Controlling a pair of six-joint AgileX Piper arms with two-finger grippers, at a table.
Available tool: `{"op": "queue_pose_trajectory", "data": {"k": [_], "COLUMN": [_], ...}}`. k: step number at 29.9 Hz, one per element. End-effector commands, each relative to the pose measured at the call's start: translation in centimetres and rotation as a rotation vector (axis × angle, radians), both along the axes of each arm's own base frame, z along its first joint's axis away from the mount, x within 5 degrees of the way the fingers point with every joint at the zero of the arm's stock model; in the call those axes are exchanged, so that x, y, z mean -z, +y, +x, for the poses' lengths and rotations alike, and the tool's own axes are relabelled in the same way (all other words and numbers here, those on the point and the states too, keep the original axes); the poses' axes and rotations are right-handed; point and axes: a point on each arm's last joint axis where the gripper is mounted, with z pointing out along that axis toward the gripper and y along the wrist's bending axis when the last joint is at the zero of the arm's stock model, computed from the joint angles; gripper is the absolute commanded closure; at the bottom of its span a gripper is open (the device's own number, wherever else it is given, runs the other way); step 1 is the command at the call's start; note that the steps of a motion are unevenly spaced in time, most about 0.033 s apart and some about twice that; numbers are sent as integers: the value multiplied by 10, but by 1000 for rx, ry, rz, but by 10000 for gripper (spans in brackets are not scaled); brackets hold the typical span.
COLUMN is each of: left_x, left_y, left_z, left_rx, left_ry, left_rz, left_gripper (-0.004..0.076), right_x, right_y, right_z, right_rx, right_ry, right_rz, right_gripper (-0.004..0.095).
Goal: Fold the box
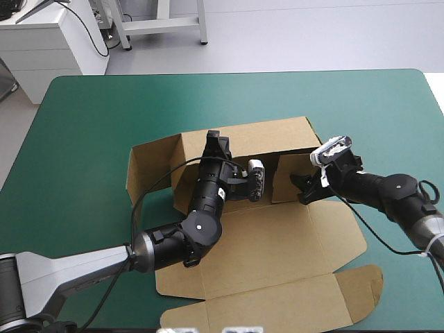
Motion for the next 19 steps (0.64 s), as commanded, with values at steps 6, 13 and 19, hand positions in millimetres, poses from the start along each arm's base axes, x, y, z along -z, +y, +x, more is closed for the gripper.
{"op": "queue_pose_trajectory", "data": {"k": [6, 13, 19], "left_x": [-30, -29, -29], "left_y": [3, 1, 0], "left_z": [-4, -4, -4], "left_rx": [28, 54, 58], "left_ry": [-114, -100, -102], "left_rz": [-34, -39, -38], "left_gripper": [731, 731, 730], "right_x": [-20, -23, -23], "right_y": [12, 14, 15], "right_z": [5, 6, 6], "right_rx": [157, 159, 138], "right_ry": [-163, -187, -195], "right_rz": [-3, 38, 25], "right_gripper": [293, 751, 929]}}
